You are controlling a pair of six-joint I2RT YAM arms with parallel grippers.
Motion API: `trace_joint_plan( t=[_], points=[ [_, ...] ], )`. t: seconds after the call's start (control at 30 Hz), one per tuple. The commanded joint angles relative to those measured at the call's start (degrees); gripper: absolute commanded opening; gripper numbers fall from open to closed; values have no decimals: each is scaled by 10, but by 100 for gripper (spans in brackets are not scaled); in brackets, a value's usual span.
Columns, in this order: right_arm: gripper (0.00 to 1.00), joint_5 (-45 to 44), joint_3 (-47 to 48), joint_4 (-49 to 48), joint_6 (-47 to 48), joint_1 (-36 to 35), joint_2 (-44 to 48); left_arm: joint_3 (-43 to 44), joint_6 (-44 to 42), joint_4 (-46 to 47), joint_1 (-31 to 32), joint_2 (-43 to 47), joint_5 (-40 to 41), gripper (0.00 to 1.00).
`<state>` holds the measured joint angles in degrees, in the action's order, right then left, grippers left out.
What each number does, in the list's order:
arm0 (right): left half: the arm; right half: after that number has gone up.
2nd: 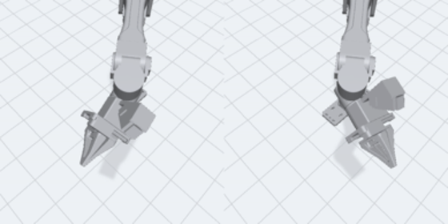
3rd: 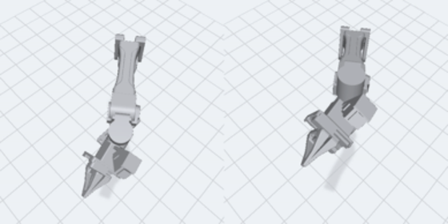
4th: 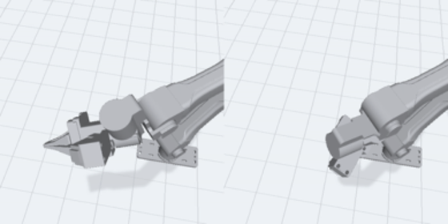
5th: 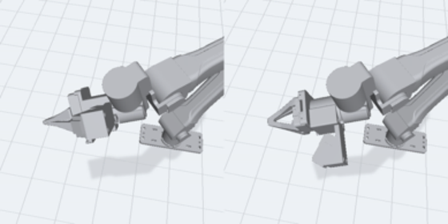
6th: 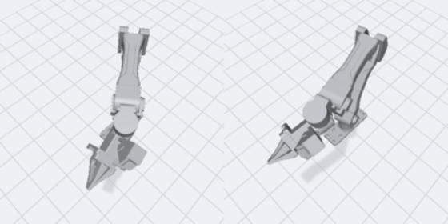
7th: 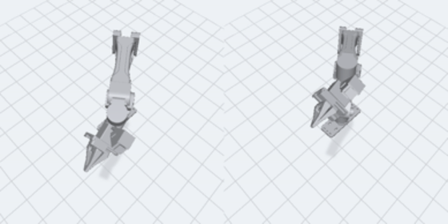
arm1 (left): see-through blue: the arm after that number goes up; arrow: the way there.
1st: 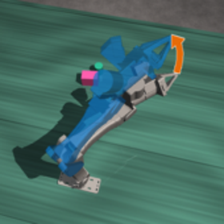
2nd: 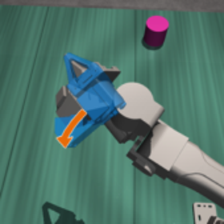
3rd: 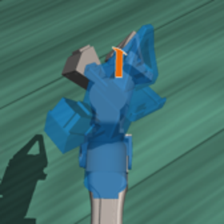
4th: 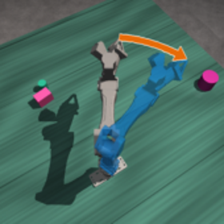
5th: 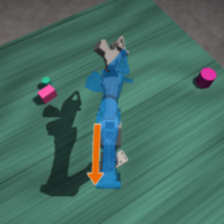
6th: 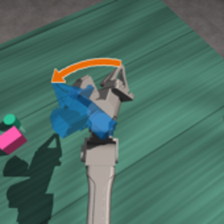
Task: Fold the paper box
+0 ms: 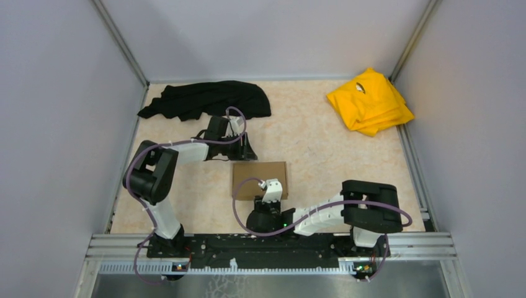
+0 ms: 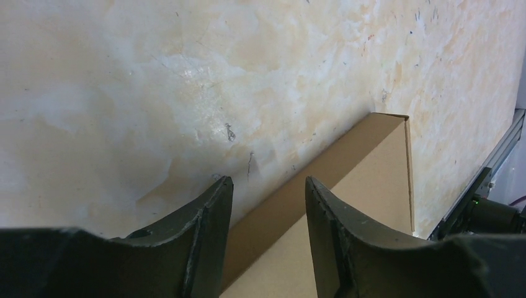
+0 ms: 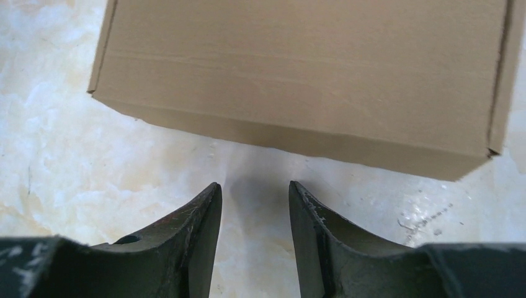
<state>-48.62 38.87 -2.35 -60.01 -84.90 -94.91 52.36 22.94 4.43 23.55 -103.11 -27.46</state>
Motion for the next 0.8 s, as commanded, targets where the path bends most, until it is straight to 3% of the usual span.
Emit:
trace_joint_plan(
  t=[0.0, 0.27, 0.4, 0.77],
  points=[
    [44, 28, -39, 140, -82, 5, 1, 39, -31, -96, -5, -32, 14, 55],
    [43, -3, -101, 191, -163, 12, 74, 98, -28, -112, 11, -81, -31, 54],
    [42, -22, -106, 214, -179, 15, 66, 113, -26, -111, 22, -99, -37, 54],
    [41, -57, -115, 71, -129, 27, -20, 138, -28, -95, 45, -151, -63, 49]
  ],
)
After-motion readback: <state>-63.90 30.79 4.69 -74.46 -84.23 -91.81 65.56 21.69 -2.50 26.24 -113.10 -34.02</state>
